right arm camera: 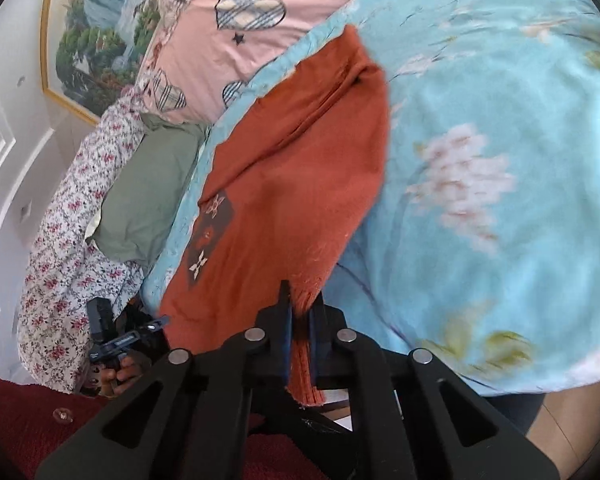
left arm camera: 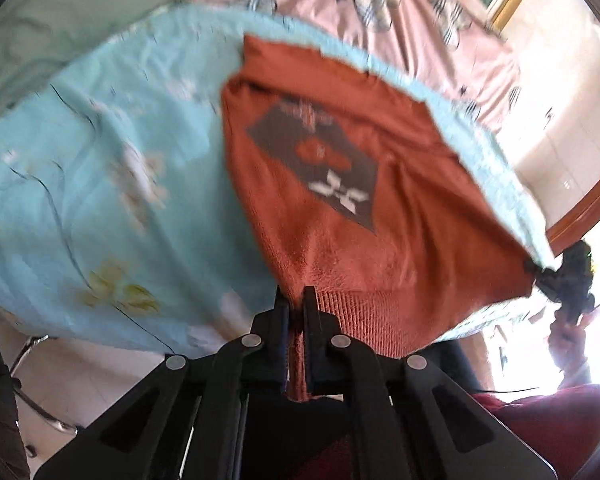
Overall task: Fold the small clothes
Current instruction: 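Lift the hem with both grippers and fold it over toward the collar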
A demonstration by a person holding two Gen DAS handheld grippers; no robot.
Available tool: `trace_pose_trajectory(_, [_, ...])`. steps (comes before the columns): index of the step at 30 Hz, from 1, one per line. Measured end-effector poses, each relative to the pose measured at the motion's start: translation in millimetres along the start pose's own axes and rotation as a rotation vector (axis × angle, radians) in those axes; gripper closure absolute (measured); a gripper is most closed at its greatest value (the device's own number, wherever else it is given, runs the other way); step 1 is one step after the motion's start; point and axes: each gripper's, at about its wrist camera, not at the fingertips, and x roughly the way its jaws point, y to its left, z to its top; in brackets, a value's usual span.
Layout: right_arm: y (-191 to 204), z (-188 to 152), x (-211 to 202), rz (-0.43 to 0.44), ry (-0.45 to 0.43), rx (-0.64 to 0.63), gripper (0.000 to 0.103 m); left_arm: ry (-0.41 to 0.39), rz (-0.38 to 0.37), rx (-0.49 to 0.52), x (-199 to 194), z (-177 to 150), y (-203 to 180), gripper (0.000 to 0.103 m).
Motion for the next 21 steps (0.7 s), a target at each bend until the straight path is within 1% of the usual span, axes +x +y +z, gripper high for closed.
trace_pose_trajectory(2, [-5.8, -1.9, -1.5, -0.008, 0.004, 0.006, 0.096, -0.033, -0.019, 0.005, -6.8, 6.3, 2.4, 0.099])
trace_pose_trajectory(4, [-8.8, -2.1, 5.1, 0.008, 0.016, 0.019, 0.096, -0.031, -0.035, 0.008, -3.2, 9.5, 2.9, 0.099])
trace_pose_trajectory(6, [-13.5, -3.0, 15.2, 0.033, 0.038, 0.050, 0.094, -0.004, -0.049, 0.014, 8.7, 11.0, -0.5, 0.099])
trace_pose_trajectory(9, [-19.1, -4.5, 24.7, 0.020, 0.061, 0.068, 0.092, 0.043, -0.048, 0.019, 23.0, 7.1, 0.0, 0.097])
trace_pose_trajectory(13, [-20.6, -6.3, 30.1, 0.056, 0.077, 0.062, 0.082, 0.083, -0.048, -0.009, 37.6, 3.0, 12.1, 0.097])
trace_pose_trajectory(15, [-18.4, -6.3, 32.4, 0.067, 0.086, 0.051, 0.080, 0.102, -0.047, -0.023, 45.9, 0.1, 16.7, 0.095])
trace_pose_trajectory(16, [-16.6, -6.7, 34.2, 0.071, 0.091, 0.046, 0.080, 0.117, -0.054, -0.034, 51.9, -1.5, 19.1, 0.093])
trace_pose_trajectory(18, [-15.2, -8.3, 37.8, 0.078, 0.104, 0.037, 0.079, 0.137, -0.066, -0.045, 61.2, -4.6, 21.9, 0.086])
trace_pose_trajectory(19, [-15.4, -8.9, 39.0, 0.080, 0.108, 0.034, 0.079, 0.151, -0.075, -0.045, 67.3, -6.3, 22.2, 0.085])
trace_pose_trajectory(21, [-14.2, -9.0, 39.8, 0.078, 0.108, 0.019, 0.079, 0.161, -0.084, -0.033, 75.2, -7.4, 19.4, 0.089])
